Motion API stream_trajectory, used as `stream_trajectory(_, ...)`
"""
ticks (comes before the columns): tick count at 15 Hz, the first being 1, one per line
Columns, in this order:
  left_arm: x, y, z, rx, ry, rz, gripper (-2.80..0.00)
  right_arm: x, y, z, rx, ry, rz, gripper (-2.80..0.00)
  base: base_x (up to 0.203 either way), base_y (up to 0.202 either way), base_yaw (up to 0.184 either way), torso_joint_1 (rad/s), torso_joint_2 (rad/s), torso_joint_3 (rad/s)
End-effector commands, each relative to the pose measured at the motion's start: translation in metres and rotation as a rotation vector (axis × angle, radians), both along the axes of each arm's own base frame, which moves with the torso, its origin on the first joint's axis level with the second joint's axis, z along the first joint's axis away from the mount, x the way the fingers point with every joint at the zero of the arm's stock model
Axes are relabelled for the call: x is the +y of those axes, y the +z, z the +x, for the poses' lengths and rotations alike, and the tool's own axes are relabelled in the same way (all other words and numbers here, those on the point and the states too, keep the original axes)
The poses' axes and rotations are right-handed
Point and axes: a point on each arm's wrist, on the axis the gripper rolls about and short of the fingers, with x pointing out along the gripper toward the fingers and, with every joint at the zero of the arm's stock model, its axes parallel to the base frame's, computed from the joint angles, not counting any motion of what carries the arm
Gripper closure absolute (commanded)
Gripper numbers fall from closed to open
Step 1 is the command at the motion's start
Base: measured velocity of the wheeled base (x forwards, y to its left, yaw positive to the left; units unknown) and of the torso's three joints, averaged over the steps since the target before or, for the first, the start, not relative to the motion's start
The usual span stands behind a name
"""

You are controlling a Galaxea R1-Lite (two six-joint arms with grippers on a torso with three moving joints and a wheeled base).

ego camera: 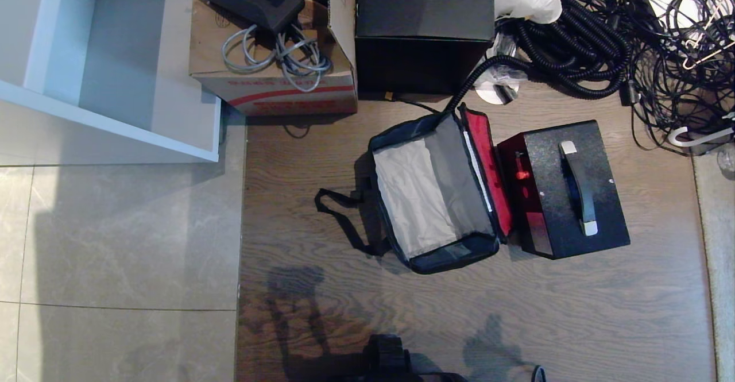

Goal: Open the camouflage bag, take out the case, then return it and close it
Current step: Grip the handle again

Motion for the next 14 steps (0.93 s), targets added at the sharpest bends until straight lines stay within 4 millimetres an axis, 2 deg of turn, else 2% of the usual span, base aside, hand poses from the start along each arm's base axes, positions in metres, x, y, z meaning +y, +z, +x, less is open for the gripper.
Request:
stream_trajectory(1, 0.0, 0.0, 0.0, 0.0, 0.0, 0.0, 0.0, 0.0, 0.027, 0.015, 0.19, 0.012, 0.056, 0.0, 0.0, 0.0, 0.0, 0.0, 0.0, 0.0)
stream_trajectory(3, 0.0, 0.0, 0.0, 0.0, 0.001, 0.0, 0.0, 0.0, 0.041, 0.05, 0.374, 0.015, 0.093, 0.0, 0.0, 0.0, 0.0, 0.0, 0.0, 0.0)
stream_trajectory(5, 0.0, 0.0, 0.0, 0.0, 0.0, 0.0, 0.0, 0.002, 0.051, 0.098, 0.539, 0.007, 0.136, 0.0, 0.0, 0.0, 0.0, 0.0, 0.0, 0.0)
stream_trajectory(8, 0.0, 0.0, 0.0, 0.0, 0.001, 0.0, 0.0, 0.005, 0.056, 0.192, 0.712, -0.025, 0.218, 0.0, 0.0, 0.0, 0.0, 0.0, 0.0, 0.0)
stream_trajectory(10, 0.0, 0.0, 0.0, 0.0, 0.0, 0.0, 0.0, 0.007, 0.04, 0.259, 0.766, -0.042, 0.256, 0.0, 0.0, 0.0, 0.0, 0.0, 0.0, 0.0)
stream_trajectory(13, 0.0, 0.0, 0.0, 0.0, 0.0, 0.0, 0.0, 0.004, 0.003, 0.341, 0.746, -0.063, 0.297, 0.0, 0.0, 0.0, 0.0, 0.0, 0.0, 0.0)
stream_trajectory(14, 0.0, 0.0, 0.0, 0.0, 0.0, 0.0, 0.0, 0.0, -0.004, 0.36, 0.716, -0.068, 0.304, -2.8, 0.0, 0.0, 0.0, 0.0, 0.0, 0.0)
